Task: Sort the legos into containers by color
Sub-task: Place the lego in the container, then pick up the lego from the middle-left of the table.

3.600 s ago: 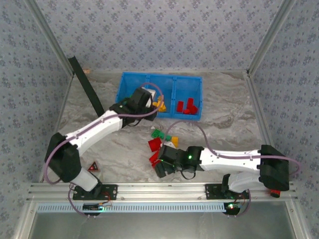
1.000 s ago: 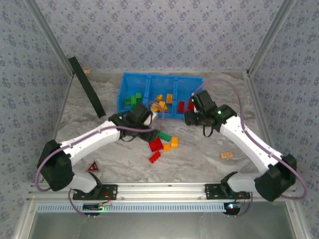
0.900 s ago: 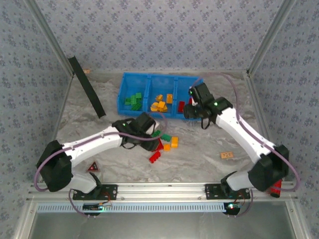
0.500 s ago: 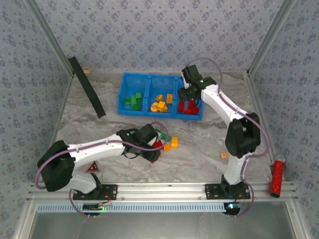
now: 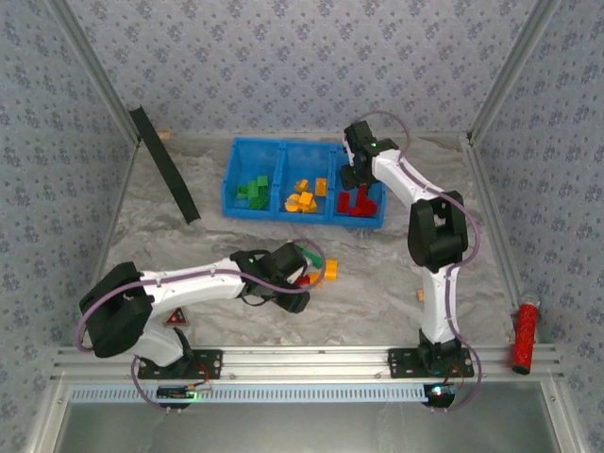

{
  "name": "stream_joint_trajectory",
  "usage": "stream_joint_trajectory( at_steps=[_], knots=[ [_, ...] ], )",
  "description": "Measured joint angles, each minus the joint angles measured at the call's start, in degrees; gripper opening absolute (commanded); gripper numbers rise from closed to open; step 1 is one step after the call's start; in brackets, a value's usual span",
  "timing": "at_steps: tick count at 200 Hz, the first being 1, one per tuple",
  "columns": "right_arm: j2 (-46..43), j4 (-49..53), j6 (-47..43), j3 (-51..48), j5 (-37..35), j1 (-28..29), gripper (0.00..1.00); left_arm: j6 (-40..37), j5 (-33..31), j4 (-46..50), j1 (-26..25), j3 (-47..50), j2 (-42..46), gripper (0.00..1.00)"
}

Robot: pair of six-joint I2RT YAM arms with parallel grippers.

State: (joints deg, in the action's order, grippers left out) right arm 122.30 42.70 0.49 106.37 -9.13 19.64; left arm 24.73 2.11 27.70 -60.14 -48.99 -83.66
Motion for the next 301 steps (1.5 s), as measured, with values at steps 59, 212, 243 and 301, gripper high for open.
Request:
stream_joint_trajectory(
  at_steps=[59, 212, 243, 301],
  knots=[
    [4.92, 2.19, -2.05, 6.47, -1.88, 0.7, 0.59, 0.02, 0.02, -0.57, 0.0, 0.09, -2.56, 0.64],
    [7.23, 3.1, -4.63, 9.2, -2.36, -0.28, 0.77, 1.07, 0.96, -0.79, 0.0, 0.09, -7.26, 0.36],
    [7.23, 3.1, -4.85, 9.35, -2.36, -0.28, 0.77, 1.16, 0.92, -0.55, 0.0, -0.11, -7.58, 0.21],
    [3.72, 4.81, -4.63, 9.29, -1.51, -0.07, 0.8, 0.39, 1.75, 3.89, -0.04, -7.3, -7.67, 0.17]
  ],
)
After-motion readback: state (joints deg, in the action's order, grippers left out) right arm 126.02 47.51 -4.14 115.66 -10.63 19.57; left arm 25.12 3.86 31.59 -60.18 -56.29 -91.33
